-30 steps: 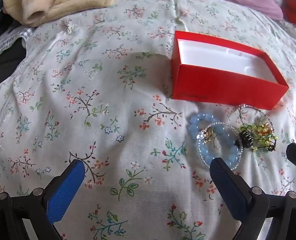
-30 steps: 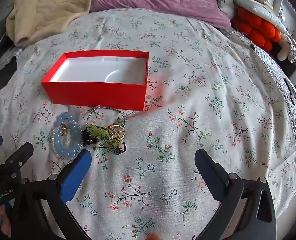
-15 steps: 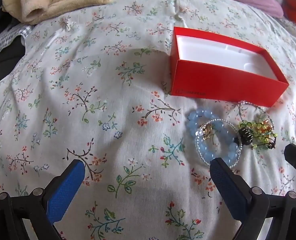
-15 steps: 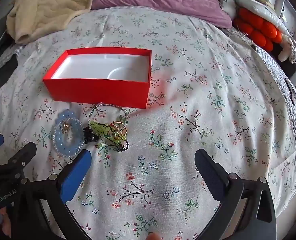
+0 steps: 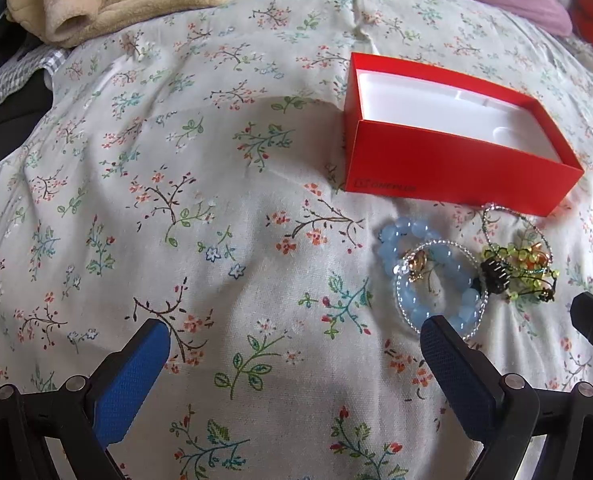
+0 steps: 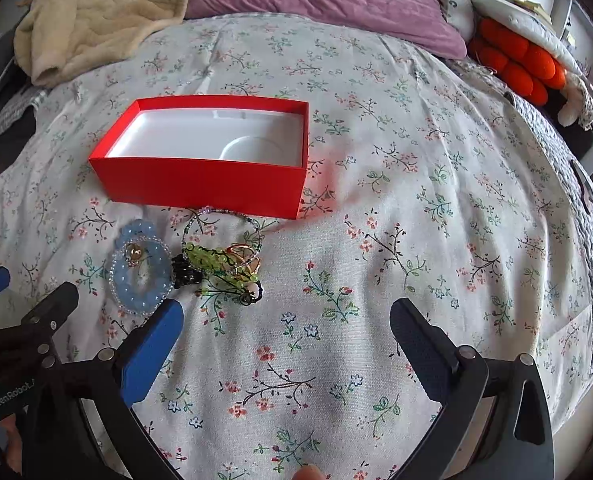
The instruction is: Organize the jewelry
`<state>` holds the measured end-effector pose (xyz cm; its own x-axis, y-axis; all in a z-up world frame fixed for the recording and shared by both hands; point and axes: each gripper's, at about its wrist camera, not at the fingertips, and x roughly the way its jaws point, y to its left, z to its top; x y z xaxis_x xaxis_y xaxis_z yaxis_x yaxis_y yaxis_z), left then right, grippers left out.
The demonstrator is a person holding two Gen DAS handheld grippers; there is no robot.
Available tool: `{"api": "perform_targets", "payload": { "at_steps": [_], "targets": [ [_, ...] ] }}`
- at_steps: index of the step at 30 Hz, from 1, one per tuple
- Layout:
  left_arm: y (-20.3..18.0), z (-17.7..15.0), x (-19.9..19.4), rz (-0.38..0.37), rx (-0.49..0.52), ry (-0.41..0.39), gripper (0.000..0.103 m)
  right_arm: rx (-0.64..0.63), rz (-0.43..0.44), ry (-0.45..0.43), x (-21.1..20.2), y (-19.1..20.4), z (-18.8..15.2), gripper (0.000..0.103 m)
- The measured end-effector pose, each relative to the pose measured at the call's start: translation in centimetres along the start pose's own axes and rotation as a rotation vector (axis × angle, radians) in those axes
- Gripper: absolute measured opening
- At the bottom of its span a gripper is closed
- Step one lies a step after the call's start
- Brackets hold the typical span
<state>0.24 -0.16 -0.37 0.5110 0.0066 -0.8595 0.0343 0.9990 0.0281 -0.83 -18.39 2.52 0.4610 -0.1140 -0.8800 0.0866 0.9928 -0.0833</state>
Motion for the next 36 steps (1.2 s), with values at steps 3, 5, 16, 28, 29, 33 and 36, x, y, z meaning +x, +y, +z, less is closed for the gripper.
{"api": "perform_targets", "payload": {
  "at_steps": [3, 5, 16, 28, 29, 33, 36],
  "targets": [
    [0.0, 0.0, 0.0, 0.001, 0.002, -0.002, 0.103, 0.007, -0.001, -0.002, -0.1, -0.1, 0.0, 0.103],
    [0.0, 0.1, -0.1, 0.003, 0.002, -0.005, 0.103, 0.009, -0.001, -0.004, -0.2, -0.2, 0.0, 0.103],
    [0.5, 0.2, -0.4, 0.005, -0.004, -0.018, 0.103, 0.01, -0.002, -0.01, -0.3, 0.0, 0.3, 0.103],
    [1.8, 1.6, 1.0, -0.118, -0.023, 0.067, 0.103, 0.04, 0.083, 0.031, -0.2, -1.3, 2.0, 0.103],
    [1.7, 1.8, 1.2, -0.128, -0.01, 0.078, 0.103, 0.045, 0.097, 0.043, 0.0, -1.5, 2.2, 0.103],
    [1.7, 2.7, 2.2, -0.205, 0.021, 0.108, 0.091, 0.088, 0.182, 0.098, 1.0, -2.4, 3.0, 0.103],
    [1.4, 2.8, 2.8, -0.29, 0.034, 0.133, 0.078, 0.121, 0.243, 0.123, 1.8, -2.8, 3.6, 0.103]
  ]
}}
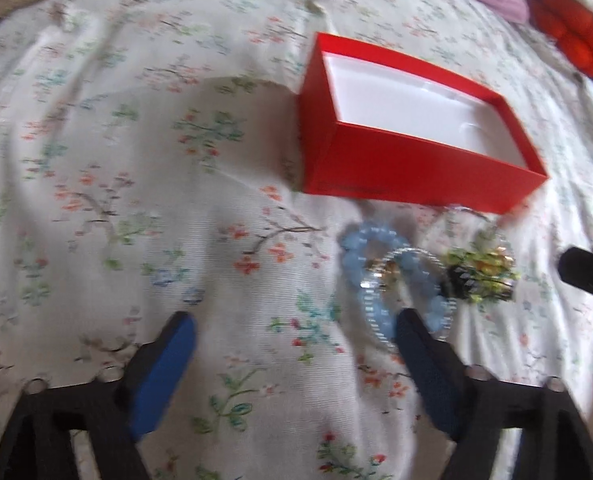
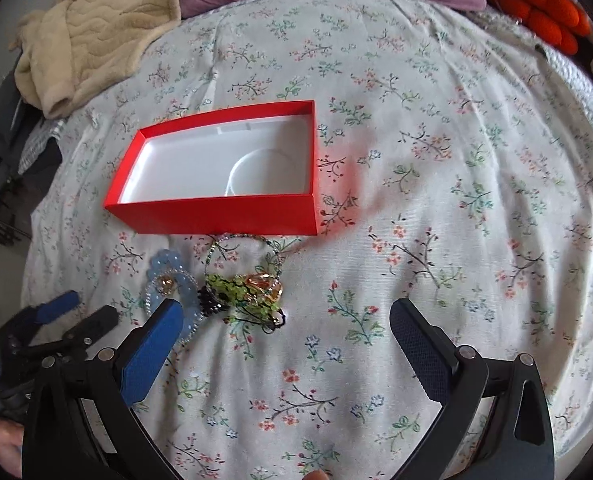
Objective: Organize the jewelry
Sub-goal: 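Grasp the silver-bead bracelet with the left tool while the right grasps the green beaded bracelet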
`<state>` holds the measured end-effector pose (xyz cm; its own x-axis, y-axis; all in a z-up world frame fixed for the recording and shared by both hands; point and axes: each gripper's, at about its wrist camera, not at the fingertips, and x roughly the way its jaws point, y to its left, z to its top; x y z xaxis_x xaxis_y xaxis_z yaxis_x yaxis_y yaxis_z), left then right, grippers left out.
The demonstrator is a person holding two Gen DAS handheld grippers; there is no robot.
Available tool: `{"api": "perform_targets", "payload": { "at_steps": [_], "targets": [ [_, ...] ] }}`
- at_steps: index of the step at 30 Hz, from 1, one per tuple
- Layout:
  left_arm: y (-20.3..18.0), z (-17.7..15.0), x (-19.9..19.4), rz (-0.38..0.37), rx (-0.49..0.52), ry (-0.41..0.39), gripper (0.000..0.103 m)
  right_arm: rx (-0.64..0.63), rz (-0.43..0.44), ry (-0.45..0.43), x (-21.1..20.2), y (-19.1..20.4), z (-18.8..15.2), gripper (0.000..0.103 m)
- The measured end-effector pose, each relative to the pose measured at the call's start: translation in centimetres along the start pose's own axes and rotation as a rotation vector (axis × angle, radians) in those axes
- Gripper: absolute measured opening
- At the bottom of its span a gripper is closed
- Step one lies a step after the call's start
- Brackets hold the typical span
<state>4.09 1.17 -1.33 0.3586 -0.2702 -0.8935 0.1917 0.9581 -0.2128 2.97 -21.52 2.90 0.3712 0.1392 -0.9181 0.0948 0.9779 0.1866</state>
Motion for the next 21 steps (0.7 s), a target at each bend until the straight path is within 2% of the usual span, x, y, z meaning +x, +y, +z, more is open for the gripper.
{"api": "perform_targets", "payload": {
  "at_steps": [2, 4, 6, 9, 12, 21],
  "targets": [
    [-0.3, 0.0, 0.3, -0.035, 0.027, 0.01, 0.072, 0.014, 0.039, -0.001, 0.1, -0.2, 0.3, 0.103],
    [-0.9, 0.0, 0.7, -0.075, 0.066, 0.022, 0.06, 0.033, 0.069, 0.005, 0.3, -0.6, 0.6, 0.1],
    [-1.4, 0.0, 1.3, -0.088, 0.096, 0.04, 0.051, 0.051, 0.091, 0.019, 0.8, -0.8, 0.9, 0.09],
    [-2.2, 0.0, 1.9, -0.098, 0.142, 0.047, 0.045, 0.067, 0.113, 0.037, 1.5, -0.9, 1.0, 0.081],
    [-2.6, -0.2, 1.9, -0.11, 0.159, 0.053, 0.04, 0.067, 0.125, 0.048, 1.9, -0.9, 1.1, 0.072],
    [-2.4, 0.4, 2.1, -0.119, 0.16, 0.059, 0.039, 0.056, 0.113, 0.056, 2.9, -1.2, 2.0, 0.057]
  ]
}}
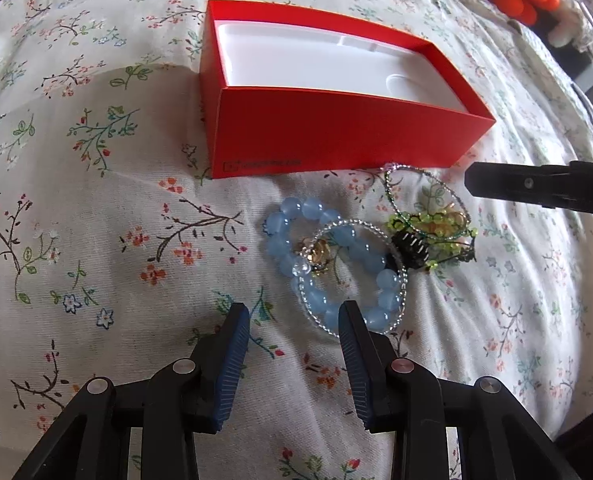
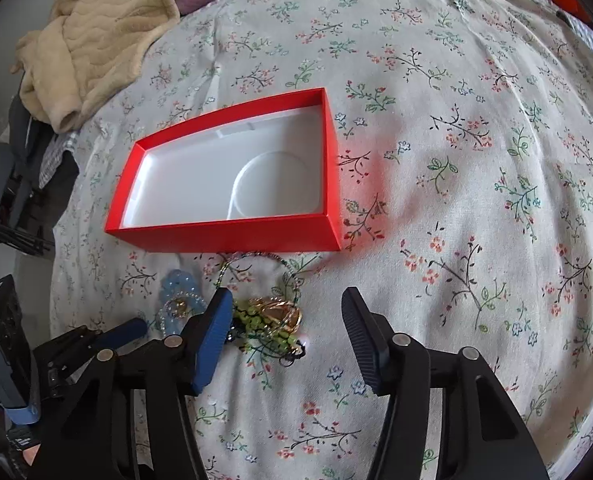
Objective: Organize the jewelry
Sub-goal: 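Grasp the silver-bead bracelet with the left tool while the right grasps the green beaded bracelet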
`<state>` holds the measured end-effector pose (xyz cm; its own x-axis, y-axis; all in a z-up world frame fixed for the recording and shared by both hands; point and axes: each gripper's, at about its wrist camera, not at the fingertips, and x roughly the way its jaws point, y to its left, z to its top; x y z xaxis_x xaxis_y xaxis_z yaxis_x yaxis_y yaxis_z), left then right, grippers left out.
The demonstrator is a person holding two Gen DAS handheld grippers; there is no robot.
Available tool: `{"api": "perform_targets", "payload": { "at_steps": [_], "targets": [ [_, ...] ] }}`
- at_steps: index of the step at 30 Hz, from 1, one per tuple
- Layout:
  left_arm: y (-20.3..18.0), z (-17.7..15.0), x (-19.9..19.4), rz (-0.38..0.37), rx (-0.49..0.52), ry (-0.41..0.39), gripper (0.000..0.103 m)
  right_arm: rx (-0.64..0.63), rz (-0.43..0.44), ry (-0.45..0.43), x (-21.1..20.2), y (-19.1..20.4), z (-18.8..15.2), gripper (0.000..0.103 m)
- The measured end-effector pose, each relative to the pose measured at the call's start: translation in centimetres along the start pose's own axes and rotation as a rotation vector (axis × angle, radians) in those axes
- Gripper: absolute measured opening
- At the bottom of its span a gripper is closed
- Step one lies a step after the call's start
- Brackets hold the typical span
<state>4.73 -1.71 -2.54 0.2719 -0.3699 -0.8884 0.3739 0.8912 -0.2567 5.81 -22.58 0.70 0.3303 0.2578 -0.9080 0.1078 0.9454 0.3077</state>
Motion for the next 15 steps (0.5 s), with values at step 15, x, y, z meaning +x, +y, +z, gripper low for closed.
{"api": "perform_targets", "payload": {
  "at_steps": [15],
  "targets": [
    [0.0, 0.8, 1.2, -0.02, 0.045, 0.02, 0.021, 0.014, -0.033, 0.049, 2.9, -0.5, 0.9, 0.035]
  ]
}}
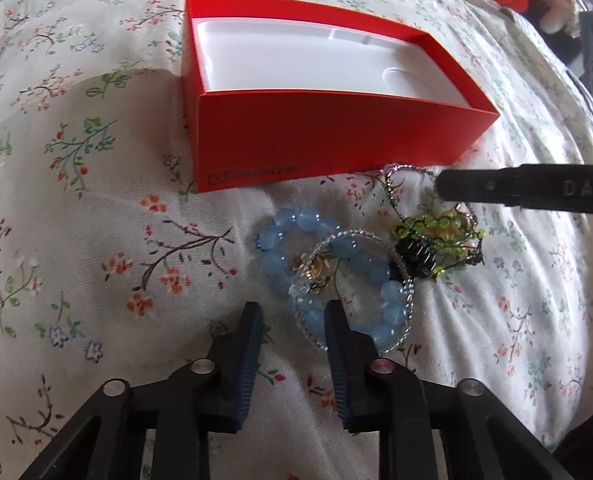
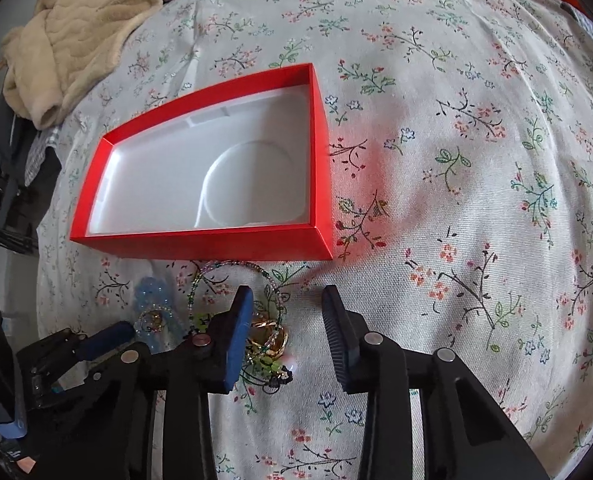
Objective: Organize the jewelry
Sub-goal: 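Grasp the silver-bead bracelet with the left tool while the right grasps the green beaded bracelet, then carry both bracelets into the red box and open both tools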
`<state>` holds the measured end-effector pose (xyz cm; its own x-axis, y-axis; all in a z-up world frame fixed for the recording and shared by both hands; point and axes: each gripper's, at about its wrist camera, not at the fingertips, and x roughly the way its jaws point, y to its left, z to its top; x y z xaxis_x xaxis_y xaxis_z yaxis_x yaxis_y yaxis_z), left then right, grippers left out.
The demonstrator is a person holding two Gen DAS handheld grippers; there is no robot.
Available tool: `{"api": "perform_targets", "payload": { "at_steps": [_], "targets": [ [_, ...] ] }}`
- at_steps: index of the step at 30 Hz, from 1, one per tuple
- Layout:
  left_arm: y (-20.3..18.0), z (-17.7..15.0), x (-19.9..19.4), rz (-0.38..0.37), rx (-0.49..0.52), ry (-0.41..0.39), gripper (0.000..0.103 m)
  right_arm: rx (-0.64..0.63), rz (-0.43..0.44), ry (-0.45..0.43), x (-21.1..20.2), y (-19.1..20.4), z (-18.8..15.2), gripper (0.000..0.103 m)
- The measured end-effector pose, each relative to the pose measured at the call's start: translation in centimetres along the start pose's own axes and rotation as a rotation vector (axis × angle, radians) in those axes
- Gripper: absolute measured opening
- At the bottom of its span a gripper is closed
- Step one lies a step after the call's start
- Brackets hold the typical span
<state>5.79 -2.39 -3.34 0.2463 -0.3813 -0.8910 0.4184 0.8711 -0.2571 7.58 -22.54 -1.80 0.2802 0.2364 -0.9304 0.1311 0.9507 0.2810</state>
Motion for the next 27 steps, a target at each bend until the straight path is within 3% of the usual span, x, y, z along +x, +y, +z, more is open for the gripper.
{"api": "perform_targets", "payload": {
  "at_steps": [4, 9, 27],
  "targets": [
    [-0.4, 0.3, 0.4, -0.02, -0.008, 0.009, 0.011, -0.001, -0.012, 0.003, 0.5, 0.1, 0.2, 0.026],
    [-1.2, 0.5, 0.2, 0.003, 0.001, -0.005, 0.0, -0.003, -0.015, 0.003, 1.0, 0.1, 0.3, 0.008],
    [-0.1, -0.1, -4.0, -0.008, -0.04, -0.094, 0.0, -0.046, 0.028, -0.082, -2.8, 1.5, -0.5, 0.003]
  ]
}}
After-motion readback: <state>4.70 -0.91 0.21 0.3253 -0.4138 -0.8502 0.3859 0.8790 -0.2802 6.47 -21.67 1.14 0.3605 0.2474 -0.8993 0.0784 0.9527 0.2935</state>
